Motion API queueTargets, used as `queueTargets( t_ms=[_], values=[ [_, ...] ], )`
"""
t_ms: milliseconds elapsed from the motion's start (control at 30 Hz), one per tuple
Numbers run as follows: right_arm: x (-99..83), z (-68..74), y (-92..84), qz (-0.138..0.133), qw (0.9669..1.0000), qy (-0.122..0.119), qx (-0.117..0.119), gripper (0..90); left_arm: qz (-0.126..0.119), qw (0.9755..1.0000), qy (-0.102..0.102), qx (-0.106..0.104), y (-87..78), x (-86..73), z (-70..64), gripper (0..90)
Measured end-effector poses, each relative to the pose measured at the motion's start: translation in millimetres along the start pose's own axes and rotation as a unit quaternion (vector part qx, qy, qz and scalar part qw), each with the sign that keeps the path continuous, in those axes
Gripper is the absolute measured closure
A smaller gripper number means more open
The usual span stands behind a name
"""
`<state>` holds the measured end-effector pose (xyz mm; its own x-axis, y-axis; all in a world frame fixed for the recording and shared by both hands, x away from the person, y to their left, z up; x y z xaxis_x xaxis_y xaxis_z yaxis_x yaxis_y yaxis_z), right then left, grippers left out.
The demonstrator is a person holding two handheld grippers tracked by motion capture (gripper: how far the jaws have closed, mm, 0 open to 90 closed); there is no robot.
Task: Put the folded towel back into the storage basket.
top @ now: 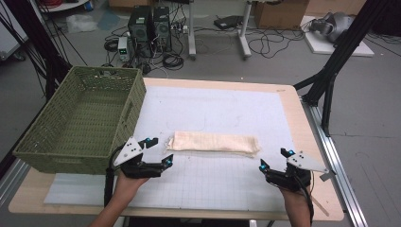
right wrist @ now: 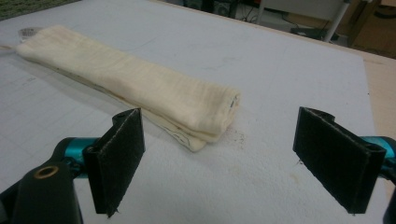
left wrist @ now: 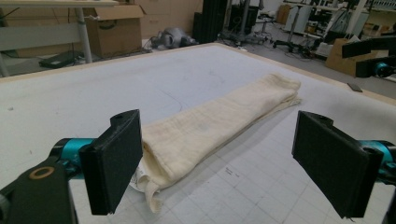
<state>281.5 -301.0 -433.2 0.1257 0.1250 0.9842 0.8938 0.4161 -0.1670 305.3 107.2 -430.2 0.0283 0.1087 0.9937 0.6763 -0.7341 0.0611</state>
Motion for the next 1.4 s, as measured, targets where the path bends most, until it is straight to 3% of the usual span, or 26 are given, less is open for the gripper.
queueTargets(
  t_ms=[600, 967, 1133, 1200, 1400],
  values=[
    [-0.2, -1.1, -1.8, -0.002, 1.0000, 0.001, -0.001, 15.3, 0.023, 0.9996, -0.011, -0.011, 7.6, 3.4, -6.7, 19.2],
    [-0.3, -1.4, -2.7, -0.002, 1.0000, 0.005, -0.002, 15.3, 0.027, 0.9994, -0.018, -0.012, 19.3, 23.5, 2.4, 18.6],
    [0.0, -0.7, -2.3, -0.002, 1.0000, 0.004, -0.002, 15.4, 0.060, 0.9978, -0.023, -0.020, 36.4, 28.8, 6.7, 21.0],
    [-0.4, -1.1, -2.0, -0.001, 1.0000, 0.003, -0.002, 15.4, 0.062, 0.9975, -0.026, -0.022, 39.5, 28.0, 8.0, 22.4],
    [-0.9, -2.0, -2.2, 0.000, 1.0000, 0.003, -0.001, 15.4, 0.092, 0.9952, -0.031, -0.006, 56.7, 14.0, 17.9, 22.7]
  ],
)
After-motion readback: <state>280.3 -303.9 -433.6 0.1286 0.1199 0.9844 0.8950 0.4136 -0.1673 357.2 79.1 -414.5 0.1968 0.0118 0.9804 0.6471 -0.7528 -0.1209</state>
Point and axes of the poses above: each handheld gripper's, and its own axes: y roughly forward along the jaws, x roughly out of its top, z roughly to its left, the point moved 5 cm from there along y, roughly forward along the jaws, and after that the axes turned 15 degrees about -z, right-handed, at the moved point
